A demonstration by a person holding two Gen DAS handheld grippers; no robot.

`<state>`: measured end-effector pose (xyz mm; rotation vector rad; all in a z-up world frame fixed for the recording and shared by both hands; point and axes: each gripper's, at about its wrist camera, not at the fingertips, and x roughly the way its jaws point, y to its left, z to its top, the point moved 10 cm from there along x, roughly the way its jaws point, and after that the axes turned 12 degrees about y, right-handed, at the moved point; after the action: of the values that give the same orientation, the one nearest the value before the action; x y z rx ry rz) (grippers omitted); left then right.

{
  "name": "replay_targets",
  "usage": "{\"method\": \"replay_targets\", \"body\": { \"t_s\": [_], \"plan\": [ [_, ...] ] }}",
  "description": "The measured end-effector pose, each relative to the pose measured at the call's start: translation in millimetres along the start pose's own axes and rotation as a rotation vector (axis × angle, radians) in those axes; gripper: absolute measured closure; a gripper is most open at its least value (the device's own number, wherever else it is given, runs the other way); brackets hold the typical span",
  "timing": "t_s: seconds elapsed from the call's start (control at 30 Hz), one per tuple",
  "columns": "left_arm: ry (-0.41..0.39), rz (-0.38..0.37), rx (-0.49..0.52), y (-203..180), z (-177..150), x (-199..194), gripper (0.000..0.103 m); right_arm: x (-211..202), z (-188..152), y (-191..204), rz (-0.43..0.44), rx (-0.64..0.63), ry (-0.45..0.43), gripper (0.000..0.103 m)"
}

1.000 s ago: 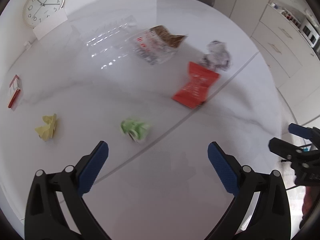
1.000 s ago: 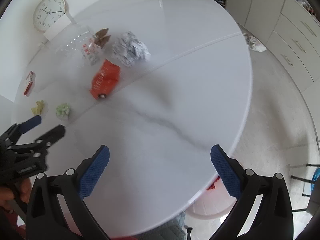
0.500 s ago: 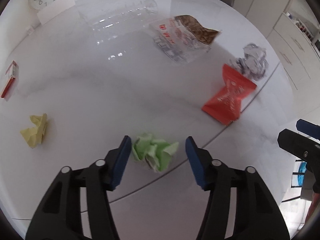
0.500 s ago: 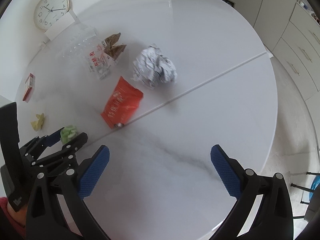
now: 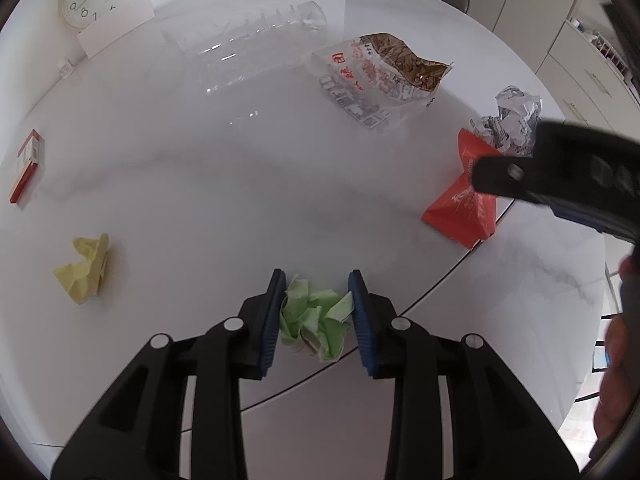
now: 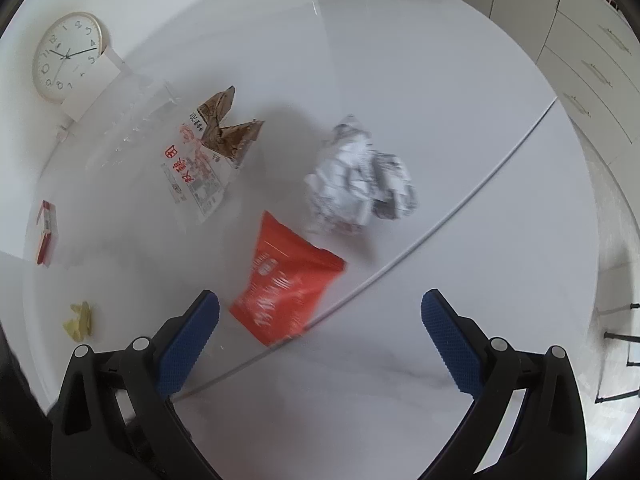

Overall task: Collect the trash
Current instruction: 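Grasp the green crumpled paper with the left gripper while the right gripper grasps the red wrapper, then carry both items over the bin and open both grippers to drop them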

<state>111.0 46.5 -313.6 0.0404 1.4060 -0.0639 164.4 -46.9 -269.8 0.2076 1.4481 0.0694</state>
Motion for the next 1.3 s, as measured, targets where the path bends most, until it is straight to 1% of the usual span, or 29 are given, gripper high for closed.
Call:
{"method": "replay_targets", "body": {
  "t_s": [0.03,0.1,0.17,0.2,0.27,0.33,0.43,0.6,0.8,1.0,1.1,1.23,1.3],
  "plan": [
    [0.002,-0.001,-0.009,4.2,0.2,-0.9,0.071,1.6,1.4,3.0,-0.004,-0.002,-0.001,0.003],
    [0.009,-0.007,-0.026,8.5,-2.7,-2.1,0.071,5.6,3.2,10.9,-0.019,-0.016,-0.005,0.013],
    [0.01,-0.007,-0.04,14.6,-5.0,-4.9,0.071,10.1,4.4,18.1,-0.029,-0.039,-0.004,0.028],
    [0.01,-0.004,-0.041,13.3,-5.2,-6.4,0.071,12.1,4.6,21.7,-0.032,-0.05,-0.003,0.033],
    [0.011,-0.003,-0.044,18.5,-6.8,-9.4,0.071,14.5,3.9,25.8,-0.03,-0.064,0.0,0.051],
    [0.011,-0.005,-0.047,19.5,-8.8,-13.2,0.071,15.6,2.2,29.3,-0.03,-0.084,-0.003,0.061],
    [0.015,-0.014,-0.049,14.2,0.4,-13.9,0.071,14.9,-1.2,30.2,-0.022,-0.101,-0.007,0.061],
    [0.013,-0.025,-0.029,5.0,11.3,-19.2,0.071,4.2,-11.6,23.8,0.021,-0.103,-0.025,0.061],
    [0.019,-0.032,0.028,-10.4,8.3,-33.7,0.071,-25.1,-32.1,-7.5,0.046,-0.09,-0.059,0.061],
    [0.017,-0.053,0.135,-60.9,-8.5,-47.3,0.071,-56.3,-75.4,-68.5,0.011,-0.05,-0.084,0.061],
    [0.02,-0.084,0.203,-95.5,-20.5,-50.4,0.071,-69.0,-110.0,-115.1,-0.03,-0.004,-0.081,0.061],
    [0.024,-0.113,0.292,-135.2,-37.9,-55.1,0.071,-74.4,-153.4,-173.2,-0.062,0.073,-0.062,0.061],
    [0.024,-0.125,0.328,-152.5,-46.5,-57.3,0.071,-73.0,-171.1,-194.6,-0.07,0.112,-0.048,0.061]
  ]
}}
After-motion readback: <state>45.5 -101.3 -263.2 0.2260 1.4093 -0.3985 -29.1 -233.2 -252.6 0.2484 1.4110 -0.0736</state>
